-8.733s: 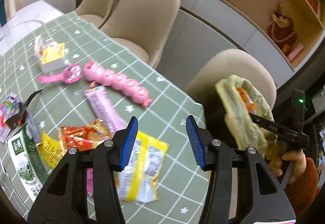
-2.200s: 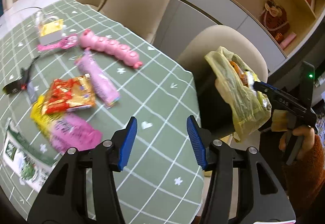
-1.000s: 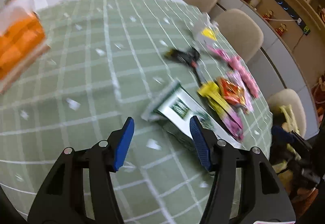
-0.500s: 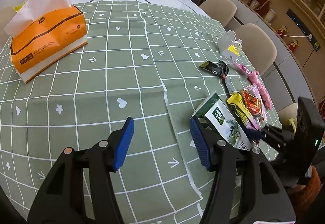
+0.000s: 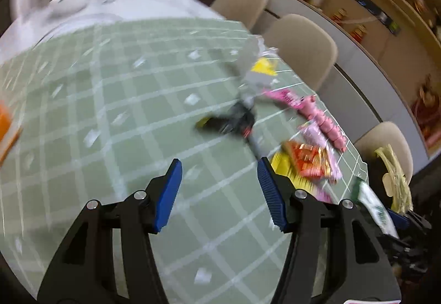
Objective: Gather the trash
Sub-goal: 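Grasp the white milk carton with the right tool while the left grasps the black clip, then carry the carton and black clip to the yellow bag and release both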
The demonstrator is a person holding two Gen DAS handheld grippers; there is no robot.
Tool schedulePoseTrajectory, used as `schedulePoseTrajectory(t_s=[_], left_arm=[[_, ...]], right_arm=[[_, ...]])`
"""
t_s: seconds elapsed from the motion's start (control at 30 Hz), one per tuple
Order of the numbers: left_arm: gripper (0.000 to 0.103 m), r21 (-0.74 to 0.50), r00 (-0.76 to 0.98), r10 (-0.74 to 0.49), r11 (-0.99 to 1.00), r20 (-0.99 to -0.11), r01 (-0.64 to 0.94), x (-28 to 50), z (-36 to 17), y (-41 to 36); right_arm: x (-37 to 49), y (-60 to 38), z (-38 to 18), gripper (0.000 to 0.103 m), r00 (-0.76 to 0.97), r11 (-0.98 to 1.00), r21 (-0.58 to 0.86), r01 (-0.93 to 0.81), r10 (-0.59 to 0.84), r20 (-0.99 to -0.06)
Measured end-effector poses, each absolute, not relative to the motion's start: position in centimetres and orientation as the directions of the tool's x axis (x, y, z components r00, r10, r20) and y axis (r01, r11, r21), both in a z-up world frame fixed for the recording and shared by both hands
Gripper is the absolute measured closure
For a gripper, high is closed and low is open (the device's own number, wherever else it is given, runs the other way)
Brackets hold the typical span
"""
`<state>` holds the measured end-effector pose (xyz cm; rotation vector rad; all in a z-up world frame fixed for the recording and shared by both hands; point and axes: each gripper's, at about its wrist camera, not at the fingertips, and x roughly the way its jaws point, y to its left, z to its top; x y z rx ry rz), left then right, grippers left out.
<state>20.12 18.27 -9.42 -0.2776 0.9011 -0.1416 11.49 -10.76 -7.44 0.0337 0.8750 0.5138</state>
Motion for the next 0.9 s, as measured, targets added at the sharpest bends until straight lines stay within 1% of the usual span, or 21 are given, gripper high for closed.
schedulePoseTrajectory(t_s=[0.1,0.2,0.3,0.43,0.47,0.5,0.53,0.57,0.67,0.8,0.9], left_arm=[[0.049,-0.239,0.589,-0.229,0.969,-0.775,0.063,24.0,-9.5,16.1],[0.049,-0.165,0.580,-0.172,0.984,-0.796,0.066,26.8,-10.0,14.4],[0.049,-0.102,0.564,-0.125,0.992,-0.816,0.071,28.7,-10.9,13.0],[0.049,-0.053,0.511,-0.088,0.995,-0.855,0.082,29.8,-12.5,12.1],[0.053,-0.049,0.500,-0.082,0.996,-0.862,0.079,29.7,-12.8,12.0],[0.058,-0.047,0.492,-0.076,0.996,-0.867,0.071,29.5,-13.1,12.1],[0.066,-0.049,0.488,-0.071,0.997,-0.870,0.059,29.2,-13.2,12.4],[0.069,-0.060,0.492,-0.077,0.997,-0.867,0.050,28.9,-13.1,12.7],[0.072,-0.110,0.492,-0.114,0.993,-0.863,0.036,27.5,-12.7,13.5],[0.072,-0.158,0.476,-0.155,0.987,-0.866,0.034,24.5,-11.7,13.9],[0.071,-0.200,0.451,-0.199,0.979,-0.870,0.046,21.5,-11.0,13.9]], right_arm=[[11.5,-13.0,-8.2,0.054,0.558,0.916,0.231,-0.329,0.386,-0.735],[11.5,-14.2,-9.7,0.054,0.539,0.933,0.246,-0.262,0.353,-0.765],[10.9,-14.4,-10.6,0.054,0.522,0.937,0.248,-0.244,0.343,-0.781],[10.2,-14.1,-11.3,0.054,0.497,0.938,0.239,-0.251,0.337,-0.800],[10.2,-14.0,-11.4,0.054,0.489,0.937,0.240,-0.255,0.339,-0.804],[10.2,-13.9,-11.7,0.054,0.477,0.935,0.242,-0.258,0.341,-0.810],[10.2,-13.8,-11.9,0.054,0.468,0.935,0.243,-0.260,0.342,-0.815],[10.2,-13.7,-12.1,0.054,0.463,0.934,0.245,-0.260,0.343,-0.817],[10.1,-13.6,-12.5,0.054,0.458,0.928,0.266,-0.263,0.362,-0.812],[10.2,-13.6,-12.5,0.052,0.457,0.929,0.264,-0.260,0.359,-0.814],[10.4,-13.7,-12.0,0.051,0.461,0.917,0.291,-0.275,0.391,-0.797]])
